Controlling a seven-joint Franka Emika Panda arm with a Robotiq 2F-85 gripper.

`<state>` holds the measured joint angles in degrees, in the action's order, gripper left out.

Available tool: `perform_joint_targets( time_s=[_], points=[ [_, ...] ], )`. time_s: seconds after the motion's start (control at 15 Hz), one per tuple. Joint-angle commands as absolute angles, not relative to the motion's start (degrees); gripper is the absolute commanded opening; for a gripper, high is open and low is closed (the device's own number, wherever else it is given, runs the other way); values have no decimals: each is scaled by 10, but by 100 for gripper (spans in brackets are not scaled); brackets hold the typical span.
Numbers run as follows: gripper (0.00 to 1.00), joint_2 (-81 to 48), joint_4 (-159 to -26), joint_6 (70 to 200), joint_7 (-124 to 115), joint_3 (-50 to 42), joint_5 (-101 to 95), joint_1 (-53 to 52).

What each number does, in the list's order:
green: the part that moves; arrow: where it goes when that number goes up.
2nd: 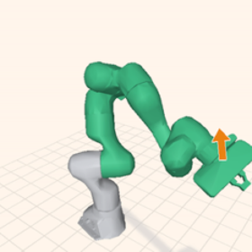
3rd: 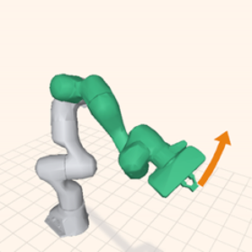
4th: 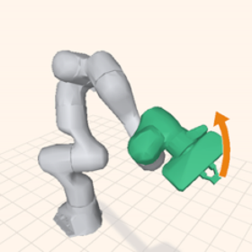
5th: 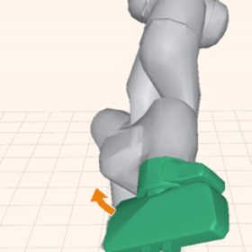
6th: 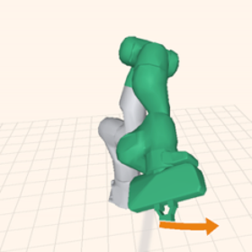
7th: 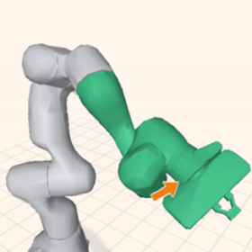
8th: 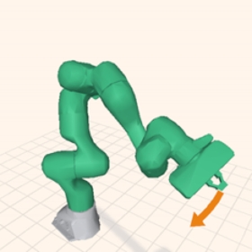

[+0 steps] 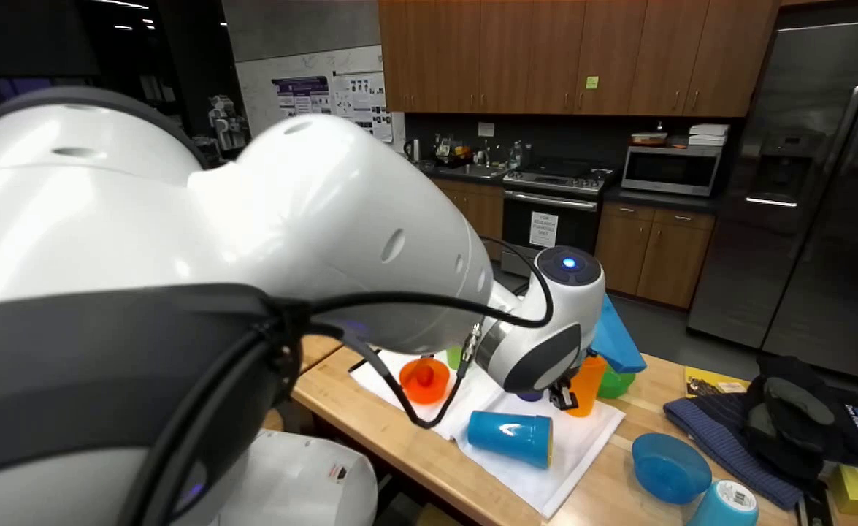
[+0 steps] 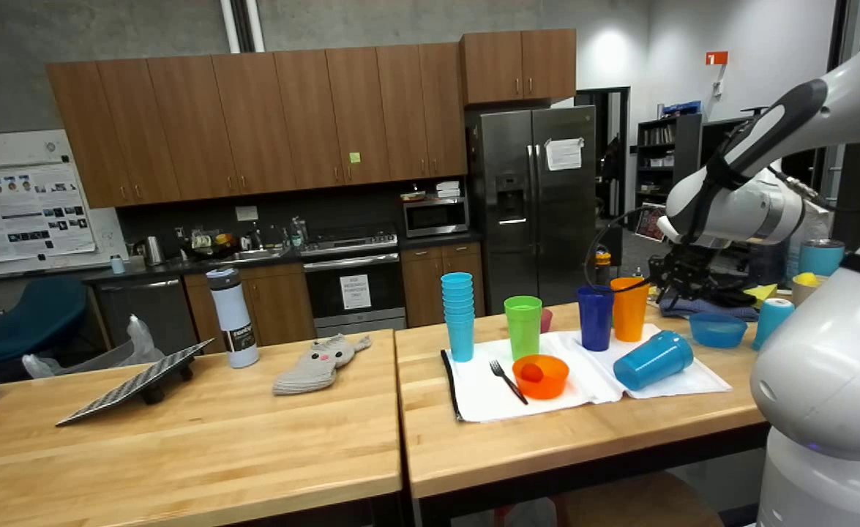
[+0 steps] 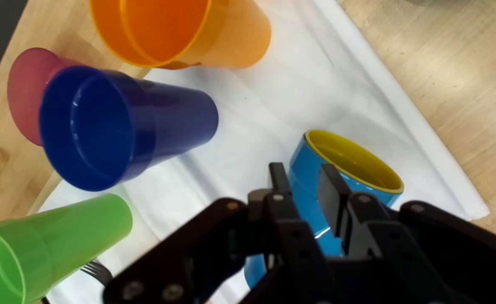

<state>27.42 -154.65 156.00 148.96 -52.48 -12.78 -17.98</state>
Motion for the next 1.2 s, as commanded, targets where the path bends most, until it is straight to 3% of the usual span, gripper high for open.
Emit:
perform_joint_targets(
  time_s=[0.0, 0.07, 0.13, 0.2, 0.4, 0.47, 0.6, 0.87, 1.13],
  points=[
    [7, 267, -1521, 1511, 1489, -425, -127, -106],
    [7, 264, -1526, 1506, 1489, -393, -117, -81],
    [51, 272, -1531, 1523, 1489, -441, -128, -121],
    [27, 272, -1531, 1519, 1489, -428, -128, -112],
    [44, 271, -1534, 1519, 1489, -433, -128, -115],
    [76, 271, -1534, 1519, 1490, -436, -128, -115],
    [77, 278, -1537, 1506, 1490, -450, -147, -115],
    [98, 294, -1545, 1462, 1490, -500, -169, -132],
    [100, 316, -1550, 1431, 1490, -571, -237, -157]
  ],
)
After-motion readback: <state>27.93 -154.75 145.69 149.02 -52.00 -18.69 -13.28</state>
